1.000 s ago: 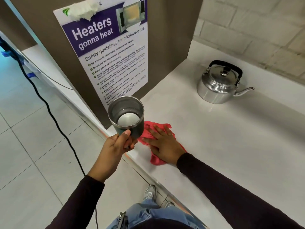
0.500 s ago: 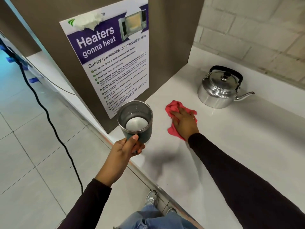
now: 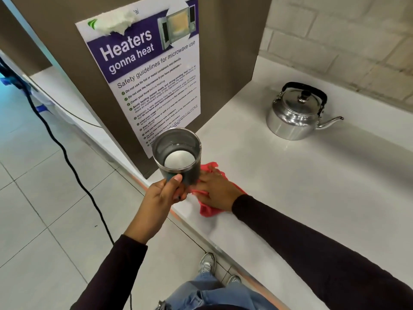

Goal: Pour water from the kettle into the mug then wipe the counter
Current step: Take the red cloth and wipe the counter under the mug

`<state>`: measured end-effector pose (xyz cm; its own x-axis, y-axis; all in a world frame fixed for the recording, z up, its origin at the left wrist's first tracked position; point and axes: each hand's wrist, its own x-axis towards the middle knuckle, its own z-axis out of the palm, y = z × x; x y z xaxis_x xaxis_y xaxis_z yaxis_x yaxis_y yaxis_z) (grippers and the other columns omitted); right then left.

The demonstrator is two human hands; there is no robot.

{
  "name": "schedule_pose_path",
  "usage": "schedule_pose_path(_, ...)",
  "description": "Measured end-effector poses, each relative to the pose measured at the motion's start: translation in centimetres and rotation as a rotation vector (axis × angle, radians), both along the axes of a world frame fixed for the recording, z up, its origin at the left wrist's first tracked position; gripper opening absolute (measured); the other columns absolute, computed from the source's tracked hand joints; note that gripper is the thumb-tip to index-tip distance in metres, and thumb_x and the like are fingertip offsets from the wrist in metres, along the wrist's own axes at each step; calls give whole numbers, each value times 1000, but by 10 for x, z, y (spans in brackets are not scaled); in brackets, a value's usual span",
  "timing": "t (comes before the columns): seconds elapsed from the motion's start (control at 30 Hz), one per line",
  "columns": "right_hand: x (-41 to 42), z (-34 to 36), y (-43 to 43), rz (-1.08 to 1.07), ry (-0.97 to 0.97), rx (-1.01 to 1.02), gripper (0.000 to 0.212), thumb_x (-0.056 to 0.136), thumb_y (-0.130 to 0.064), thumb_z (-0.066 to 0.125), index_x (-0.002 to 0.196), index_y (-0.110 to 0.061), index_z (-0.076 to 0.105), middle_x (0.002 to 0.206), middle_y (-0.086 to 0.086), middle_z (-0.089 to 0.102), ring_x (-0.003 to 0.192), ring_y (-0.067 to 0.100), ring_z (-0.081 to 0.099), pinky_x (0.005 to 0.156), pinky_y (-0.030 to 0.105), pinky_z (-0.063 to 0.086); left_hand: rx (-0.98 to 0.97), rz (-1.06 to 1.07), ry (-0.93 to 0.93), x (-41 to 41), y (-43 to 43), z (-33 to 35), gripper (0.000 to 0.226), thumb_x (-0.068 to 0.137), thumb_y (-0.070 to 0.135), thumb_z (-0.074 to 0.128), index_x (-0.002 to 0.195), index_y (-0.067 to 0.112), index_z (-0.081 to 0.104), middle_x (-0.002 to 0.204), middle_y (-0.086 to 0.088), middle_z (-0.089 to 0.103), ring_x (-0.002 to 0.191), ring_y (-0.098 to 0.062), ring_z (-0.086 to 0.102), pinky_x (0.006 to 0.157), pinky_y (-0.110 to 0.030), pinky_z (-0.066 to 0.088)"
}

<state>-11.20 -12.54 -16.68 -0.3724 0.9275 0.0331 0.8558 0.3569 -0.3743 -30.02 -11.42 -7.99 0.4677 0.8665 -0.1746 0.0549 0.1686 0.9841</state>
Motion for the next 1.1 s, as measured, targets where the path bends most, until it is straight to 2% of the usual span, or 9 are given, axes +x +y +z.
schedule_pose_path(0.13,1,-3,-38,-25,30,-2,44,89,-23,52,133,-25,53,148,7,43,142,24,29,117,47,16,-5,-30,-3,9,-1,-8,40,78,47,49,48,26,36,55,3,37,65,-20,41,69,-26,48)
schedule_pose_path(0.2,7,-6,-57,-42,25,-14,46,90,-24,50,136,-29,49,153,4,35,145,20,22,119,44,11,-12,-29,14,15,-1,-14,41,83,42,48,47,25,37,55,2,38,66,-21,44,72,-29,49)
schedule_pose_path(0.27,17,-10,-78,-67,2,-21,45,94,-28,45,139,-30,45,155,1,31,146,16,18,120,39,8,-25,-32,11,22,-2,-22,44,89,34,47,47,25,39,55,2,42,65,-16,53,72,-26,51)
schedule_pose_path(0.37,35,-8,-104,-151,81,-23,41,91,-25,53,132,-24,55,149,5,42,142,20,30,118,40,16,-30,-62,27,30,-3,-33,52,97,25,42,45,25,46,51,7,51,64,-7,61,73,-25,48)
schedule_pose_path(0.47,52,-6,-122,-315,101,79,33,77,-12,70,110,-15,70,131,13,60,125,30,54,107,51,36,-40,-93,43,38,-4,-39,53,97,27,42,45,27,51,51,7,58,64,-4,63,74,-26,48)
schedule_pose_path(0.53,61,-5,-127,-451,119,114,31,74,-6,72,104,-11,71,124,14,64,117,32,59,100,48,43,-52,-106,46,42,-3,-43,51,96,30,44,45,28,52,53,7,60,66,-5,63,74,-27,49)
schedule_pose_path(0.67,61,-3,-125,-676,93,157,33,70,-3,67,102,-11,71,112,11,67,95,36,62,89,40,45,-89,-130,63,48,-1,-52,43,86,43,48,46,27,52,53,7,59,66,-6,62,76,-29,49)
schedule_pose_path(0.87,59,5,-118,-913,308,120,38,83,-8,57,119,-19,62,125,4,59,110,28,53,99,41,43,-119,-145,84,49,2,-61,42,79,49,50,44,26,50,52,7,57,63,-6,61,77,-30,48)
schedule_pose_path(1.1,47,15,-112,-964,379,128,31,87,-10,53,115,-15,63,122,6,58,112,28,54,97,45,45,-117,-235,21,45,7,-60,45,91,36,46,47,27,42,49,8,47,54,-8,53,84,-37,49)
